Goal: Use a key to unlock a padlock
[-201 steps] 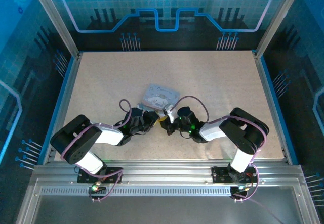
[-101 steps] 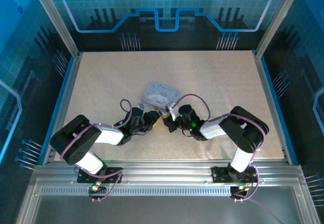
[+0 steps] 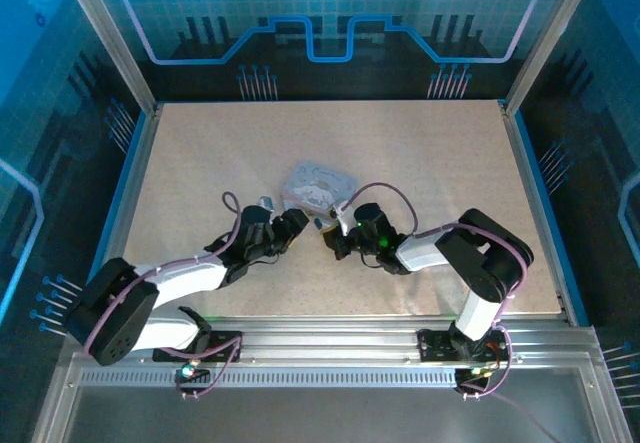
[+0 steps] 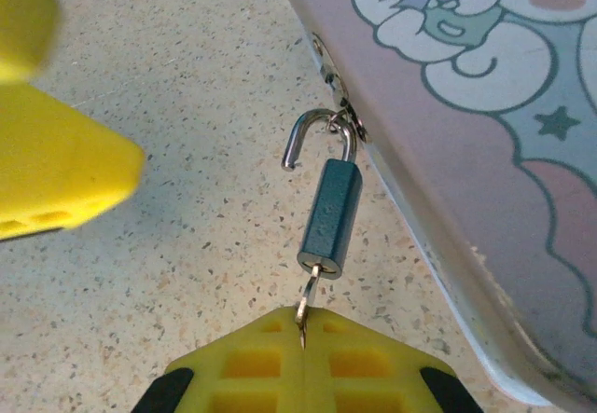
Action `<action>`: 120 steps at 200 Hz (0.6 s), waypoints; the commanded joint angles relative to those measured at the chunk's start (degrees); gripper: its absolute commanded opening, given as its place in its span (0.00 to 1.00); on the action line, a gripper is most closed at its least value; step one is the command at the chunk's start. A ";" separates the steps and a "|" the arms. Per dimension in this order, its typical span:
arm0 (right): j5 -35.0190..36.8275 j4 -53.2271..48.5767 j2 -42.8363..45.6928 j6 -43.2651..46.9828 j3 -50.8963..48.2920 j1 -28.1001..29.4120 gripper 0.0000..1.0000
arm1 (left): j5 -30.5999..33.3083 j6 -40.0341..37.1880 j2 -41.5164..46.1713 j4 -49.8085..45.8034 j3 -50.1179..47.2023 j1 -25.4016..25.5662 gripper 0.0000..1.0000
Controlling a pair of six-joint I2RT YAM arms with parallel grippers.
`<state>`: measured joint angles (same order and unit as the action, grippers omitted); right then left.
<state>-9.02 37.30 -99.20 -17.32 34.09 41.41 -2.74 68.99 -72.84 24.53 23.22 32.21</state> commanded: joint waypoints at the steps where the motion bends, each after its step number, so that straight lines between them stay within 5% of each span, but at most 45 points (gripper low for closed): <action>1: -3.13 -4.95 1.36 -4.36 2.38 -1.48 0.00 | 1.13 -3.85 4.52 -8.60 1.54 -2.66 0.66; 55: -4.93 -6.11 2.08 -12.09 2.74 -2.63 0.00 | -0.14 -6.96 11.57 -17.08 1.69 -7.53 0.74; 120: -6.51 -7.13 0.15 -22.78 3.06 -3.75 0.00 | -7.42 -12.30 7.72 -19.29 5.63 -13.31 0.79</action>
<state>-14.72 32.91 -98.24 -34.33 36.12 38.83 -6.48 60.69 -63.44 7.53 26.06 20.69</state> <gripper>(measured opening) 0.057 0.791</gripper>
